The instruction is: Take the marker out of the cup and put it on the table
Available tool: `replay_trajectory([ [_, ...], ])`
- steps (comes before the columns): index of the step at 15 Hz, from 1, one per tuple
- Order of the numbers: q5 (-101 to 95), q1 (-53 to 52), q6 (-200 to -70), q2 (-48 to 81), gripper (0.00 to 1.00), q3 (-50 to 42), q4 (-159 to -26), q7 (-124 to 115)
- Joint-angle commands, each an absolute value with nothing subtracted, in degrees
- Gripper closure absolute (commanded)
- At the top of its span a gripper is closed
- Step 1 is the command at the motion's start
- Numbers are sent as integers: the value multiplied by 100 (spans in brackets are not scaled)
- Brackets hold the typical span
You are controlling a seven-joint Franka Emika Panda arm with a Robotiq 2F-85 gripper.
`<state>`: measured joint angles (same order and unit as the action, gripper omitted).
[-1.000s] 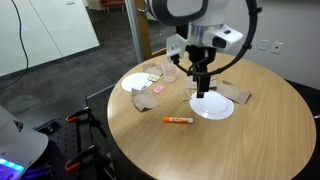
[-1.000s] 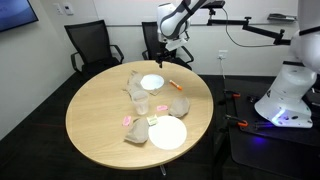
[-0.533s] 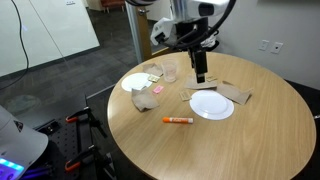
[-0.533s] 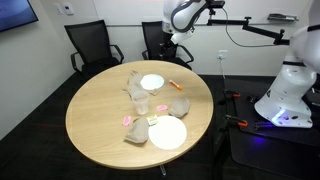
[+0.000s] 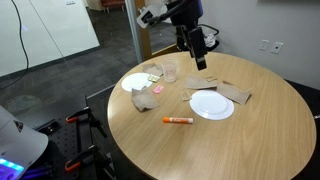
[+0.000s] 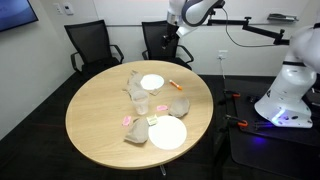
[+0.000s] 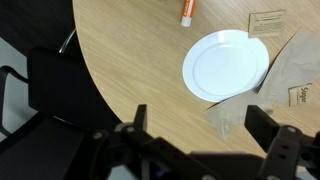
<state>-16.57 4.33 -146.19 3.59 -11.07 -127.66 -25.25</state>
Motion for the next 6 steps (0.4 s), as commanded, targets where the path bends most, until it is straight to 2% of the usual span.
replay_trajectory([
  [1, -1643, 510, -14605, 363, 0, -1036, -12753, -2497],
  [6, -1643, 500, -14605, 426, 0, -1042, -12752, -2498],
])
